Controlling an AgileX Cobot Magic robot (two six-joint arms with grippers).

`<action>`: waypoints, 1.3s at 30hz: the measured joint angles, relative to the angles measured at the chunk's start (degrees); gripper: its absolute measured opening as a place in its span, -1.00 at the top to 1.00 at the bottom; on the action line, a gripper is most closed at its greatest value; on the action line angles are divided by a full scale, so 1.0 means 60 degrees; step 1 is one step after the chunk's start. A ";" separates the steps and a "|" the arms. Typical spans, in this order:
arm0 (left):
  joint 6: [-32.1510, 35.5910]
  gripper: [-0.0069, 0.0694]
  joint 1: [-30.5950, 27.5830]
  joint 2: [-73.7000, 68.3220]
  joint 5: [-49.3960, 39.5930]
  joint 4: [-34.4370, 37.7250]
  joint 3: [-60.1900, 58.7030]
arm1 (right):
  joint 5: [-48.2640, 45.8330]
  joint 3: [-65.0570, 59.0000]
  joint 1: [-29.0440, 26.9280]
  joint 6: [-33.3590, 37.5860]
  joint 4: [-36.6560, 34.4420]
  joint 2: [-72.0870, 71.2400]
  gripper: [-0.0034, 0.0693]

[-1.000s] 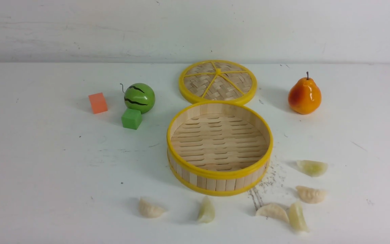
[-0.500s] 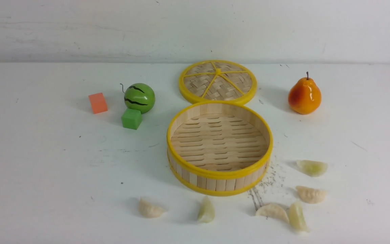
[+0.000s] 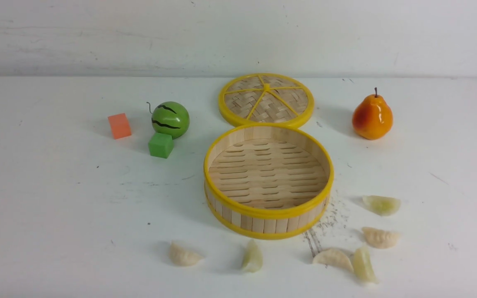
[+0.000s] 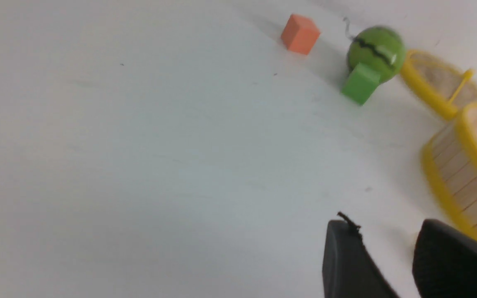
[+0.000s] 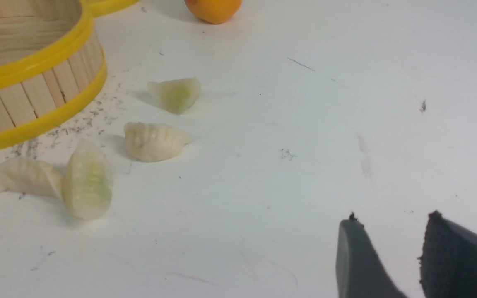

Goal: Put the dumplings into the steamer on the white table.
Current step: 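Reach for and grasp a dumpling on the table with the left gripper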

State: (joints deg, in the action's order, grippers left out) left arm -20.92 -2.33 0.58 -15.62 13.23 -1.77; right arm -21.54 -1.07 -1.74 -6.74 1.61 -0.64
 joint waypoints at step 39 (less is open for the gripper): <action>0.2418 0.86 0.0860 -0.4877 -0.5679 0.0292 0.6724 | -0.2575 0.5761 0.0000 0.5226 -0.7375 0.5068 0.96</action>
State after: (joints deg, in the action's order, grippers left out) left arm -6.42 2.83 -28.68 -49.69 14.98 38.57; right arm -36.99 33.49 -1.74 24.62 -42.64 29.76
